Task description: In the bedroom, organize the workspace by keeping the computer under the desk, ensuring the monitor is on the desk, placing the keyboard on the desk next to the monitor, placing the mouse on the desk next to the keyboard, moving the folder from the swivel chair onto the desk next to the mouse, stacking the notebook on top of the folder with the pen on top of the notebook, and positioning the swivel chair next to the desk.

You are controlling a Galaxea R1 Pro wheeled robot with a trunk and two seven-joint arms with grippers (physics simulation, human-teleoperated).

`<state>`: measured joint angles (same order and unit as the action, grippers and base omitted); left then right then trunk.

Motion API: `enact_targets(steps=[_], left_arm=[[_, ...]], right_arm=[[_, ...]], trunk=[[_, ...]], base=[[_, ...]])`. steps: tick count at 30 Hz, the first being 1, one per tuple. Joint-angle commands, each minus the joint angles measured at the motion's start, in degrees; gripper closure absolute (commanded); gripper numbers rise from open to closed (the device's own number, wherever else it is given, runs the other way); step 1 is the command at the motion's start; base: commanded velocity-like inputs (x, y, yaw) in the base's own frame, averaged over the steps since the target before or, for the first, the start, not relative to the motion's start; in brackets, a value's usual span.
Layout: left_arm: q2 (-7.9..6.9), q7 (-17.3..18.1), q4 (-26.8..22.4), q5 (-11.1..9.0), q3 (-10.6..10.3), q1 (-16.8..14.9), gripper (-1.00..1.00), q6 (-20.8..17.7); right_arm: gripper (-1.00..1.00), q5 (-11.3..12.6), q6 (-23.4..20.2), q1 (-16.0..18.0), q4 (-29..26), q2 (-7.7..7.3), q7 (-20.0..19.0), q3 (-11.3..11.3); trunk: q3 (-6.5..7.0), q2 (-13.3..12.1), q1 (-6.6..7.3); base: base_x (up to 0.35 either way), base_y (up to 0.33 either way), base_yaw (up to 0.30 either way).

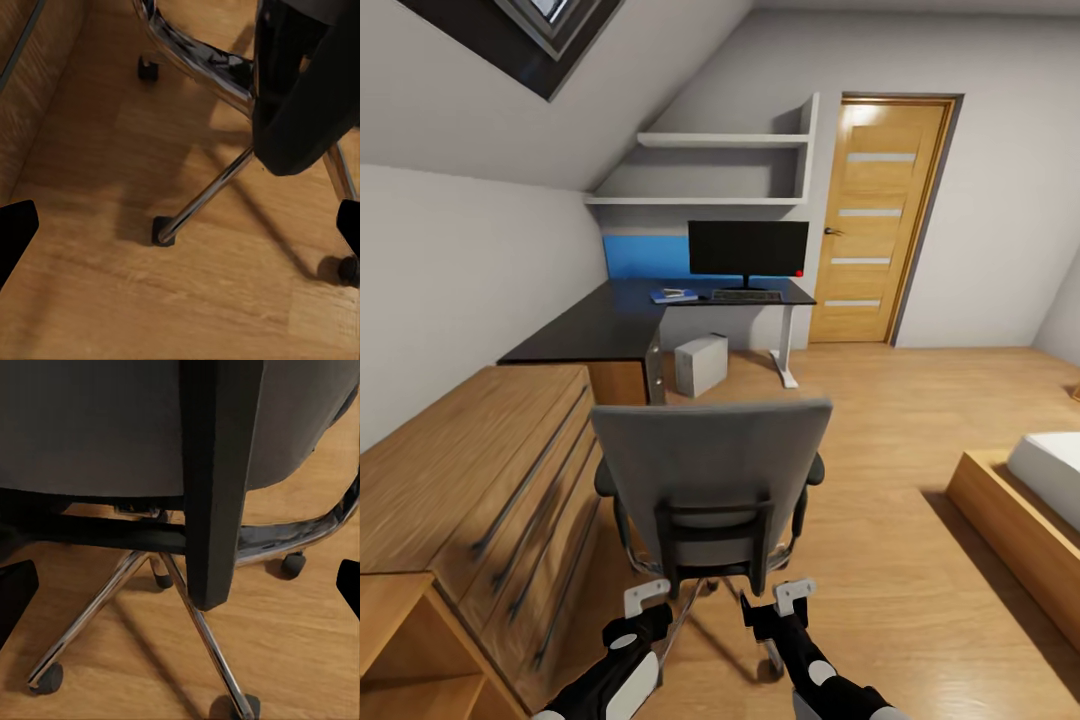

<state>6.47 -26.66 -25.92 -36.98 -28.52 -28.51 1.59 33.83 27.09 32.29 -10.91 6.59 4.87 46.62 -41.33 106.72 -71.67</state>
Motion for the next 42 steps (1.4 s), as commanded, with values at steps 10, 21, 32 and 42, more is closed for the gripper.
enact_targets(steps=[10, 21, 32, 42], left_arm=[[-0.04, -0.4, 0.0, -0.6, -0.5, -0.1, -1.0, 0.2], [-0.05, -0.4, 0.0, -0.5, -0.5, -0.1, -1.0, 0.2], [-0.05, -0.4, 0.0, -0.5, -0.5, -0.1, -1.0, 0.3], [-0.05, -0.4, 0.0, -0.5, -0.5, -0.1, -1.0, 0.3]], right_arm=[[-1.0, 0.2, 0.2, 0.0, 0.0, 0.0, 0.5, 0.5], [-1.0, 0.2, 0.2, 0.0, 0.0, 0.0, 0.5, 0.5], [-1.0, 0.0, 0.2, 0.0, 0.0, 0.0, 0.5, 0.5], [-1.0, 0.0, 0.2, 0.0, 0.0, 0.0, 0.5, 0.5]], trunk=[[-0.06, 0.0, -0.02], [0.18, 0.0, -0.02], [0.58, 0.0, -0.02], [0.65, 0.0, -0.02]], base=[[0.249, 0.0, 0.0], [0.299, 0.0, -0.053], [0.32, 0.0, -0.092], [0.32, 0.0, -0.012]])
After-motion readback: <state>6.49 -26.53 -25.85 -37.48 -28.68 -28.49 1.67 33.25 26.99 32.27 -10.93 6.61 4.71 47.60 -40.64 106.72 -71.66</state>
